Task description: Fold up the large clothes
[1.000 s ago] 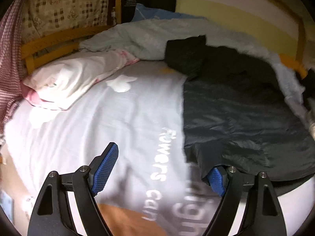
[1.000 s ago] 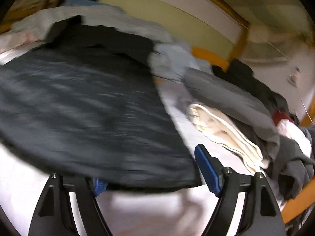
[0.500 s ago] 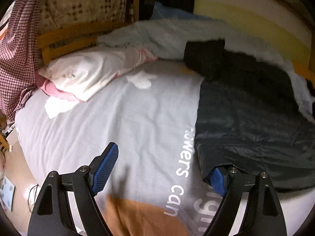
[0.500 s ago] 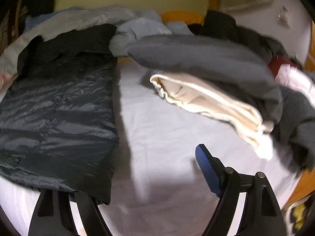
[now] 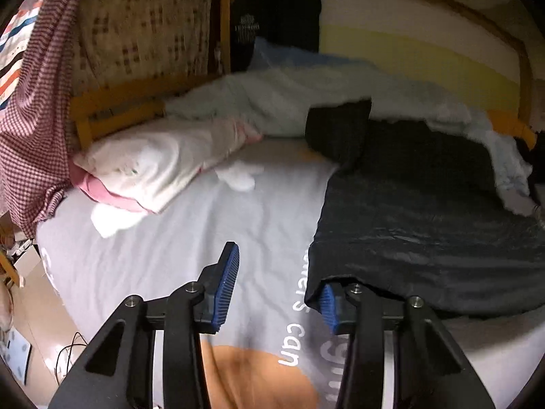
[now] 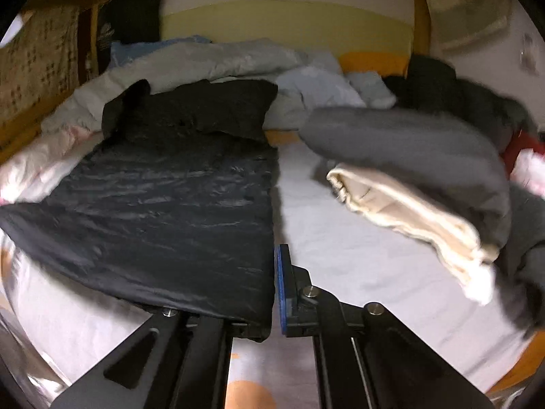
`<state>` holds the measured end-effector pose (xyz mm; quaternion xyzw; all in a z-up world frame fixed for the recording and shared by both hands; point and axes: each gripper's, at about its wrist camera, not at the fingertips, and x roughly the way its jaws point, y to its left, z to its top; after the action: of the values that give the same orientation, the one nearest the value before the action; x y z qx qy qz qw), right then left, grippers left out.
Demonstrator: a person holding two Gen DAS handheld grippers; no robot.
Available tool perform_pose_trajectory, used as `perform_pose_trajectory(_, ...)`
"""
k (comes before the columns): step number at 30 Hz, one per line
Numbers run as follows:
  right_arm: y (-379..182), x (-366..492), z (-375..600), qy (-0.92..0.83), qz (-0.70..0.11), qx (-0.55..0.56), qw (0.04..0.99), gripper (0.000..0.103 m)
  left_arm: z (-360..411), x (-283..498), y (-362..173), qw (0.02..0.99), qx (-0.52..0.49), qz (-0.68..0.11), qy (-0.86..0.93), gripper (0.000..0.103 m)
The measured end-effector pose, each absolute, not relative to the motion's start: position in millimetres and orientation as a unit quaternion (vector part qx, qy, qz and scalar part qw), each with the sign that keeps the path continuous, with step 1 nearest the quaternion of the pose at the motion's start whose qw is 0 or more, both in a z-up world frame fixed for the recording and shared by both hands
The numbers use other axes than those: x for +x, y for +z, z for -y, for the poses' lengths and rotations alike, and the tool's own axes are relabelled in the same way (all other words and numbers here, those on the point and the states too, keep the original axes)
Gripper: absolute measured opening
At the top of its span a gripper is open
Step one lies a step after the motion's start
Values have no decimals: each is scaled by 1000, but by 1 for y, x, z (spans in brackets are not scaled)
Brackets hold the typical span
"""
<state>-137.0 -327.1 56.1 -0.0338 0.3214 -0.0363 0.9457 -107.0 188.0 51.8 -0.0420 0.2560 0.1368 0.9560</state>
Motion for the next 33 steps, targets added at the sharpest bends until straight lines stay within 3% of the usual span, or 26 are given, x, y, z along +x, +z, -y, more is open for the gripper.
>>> perform_pose_trajectory(5, 73, -153, 337, -29, -342, -23, 939, 6, -205, -110, 82, 957, -57, -266, 105, 62)
perform_pose_trajectory(11, 92, -80, 336, -44, -343, -20, 938, 8, -183, -21, 76, 945, 35, -305, 116, 60)
perform_pose_trajectory(17, 62, 25, 326, -73, -364, -33, 928, 8, -166, 76, 49, 920, 128, -342, 142, 60)
perform_pose_trajectory(23, 16, 72, 329, -73, -424, -26, 902, 8, -174, 128, -2, 884, 86, -445, 116, 60)
perform_pose_trajectory(28, 11, 84, 324, -89, -423, -35, 901, 15, -164, 136, -8, 878, 94, -452, 124, 61)
perform_pose_trajectory(30, 14, 81, 324, -94, -420, -32, 902, 19, -162, 130, -1, 886, 89, -439, 117, 73)
perform_pose_trajectory(33, 22, 75, 329, -79, -421, -10, 904, 21, -156, 118, 15, 902, 80, -417, 83, 83)
